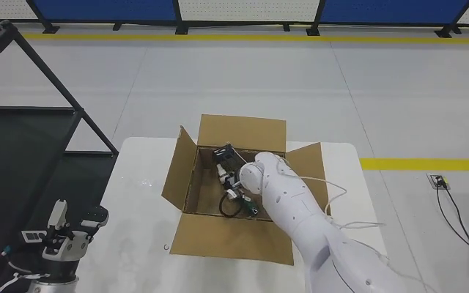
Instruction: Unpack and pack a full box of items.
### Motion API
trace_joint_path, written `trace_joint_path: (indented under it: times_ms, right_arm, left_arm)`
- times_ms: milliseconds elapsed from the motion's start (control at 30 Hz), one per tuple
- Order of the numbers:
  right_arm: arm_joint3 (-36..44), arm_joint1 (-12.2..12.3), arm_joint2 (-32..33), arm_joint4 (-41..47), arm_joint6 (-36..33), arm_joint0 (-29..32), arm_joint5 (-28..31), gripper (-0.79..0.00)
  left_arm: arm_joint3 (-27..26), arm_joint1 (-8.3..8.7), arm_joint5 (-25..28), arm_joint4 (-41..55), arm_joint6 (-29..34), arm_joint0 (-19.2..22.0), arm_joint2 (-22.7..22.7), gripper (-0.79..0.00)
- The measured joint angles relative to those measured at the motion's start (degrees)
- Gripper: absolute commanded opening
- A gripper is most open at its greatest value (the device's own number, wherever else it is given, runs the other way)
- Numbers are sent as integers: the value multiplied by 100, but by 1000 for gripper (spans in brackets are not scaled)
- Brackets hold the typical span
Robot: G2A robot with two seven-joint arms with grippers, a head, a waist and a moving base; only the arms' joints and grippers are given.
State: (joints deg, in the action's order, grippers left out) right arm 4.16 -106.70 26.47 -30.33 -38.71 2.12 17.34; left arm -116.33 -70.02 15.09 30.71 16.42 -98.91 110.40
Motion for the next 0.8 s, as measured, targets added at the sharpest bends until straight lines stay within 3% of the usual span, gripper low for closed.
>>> trace_joint_path:
  times_ms: [267,800]
  right_arm:
    - [-66,124,37,-90,389,-49,896,-785]
    - [-25,257,9,-466,1332,-5,1713,-785]
  left_arm:
    - [0,0,0,0,0,0,0,0]
    - [0,0,0,0,0,0,0,0]
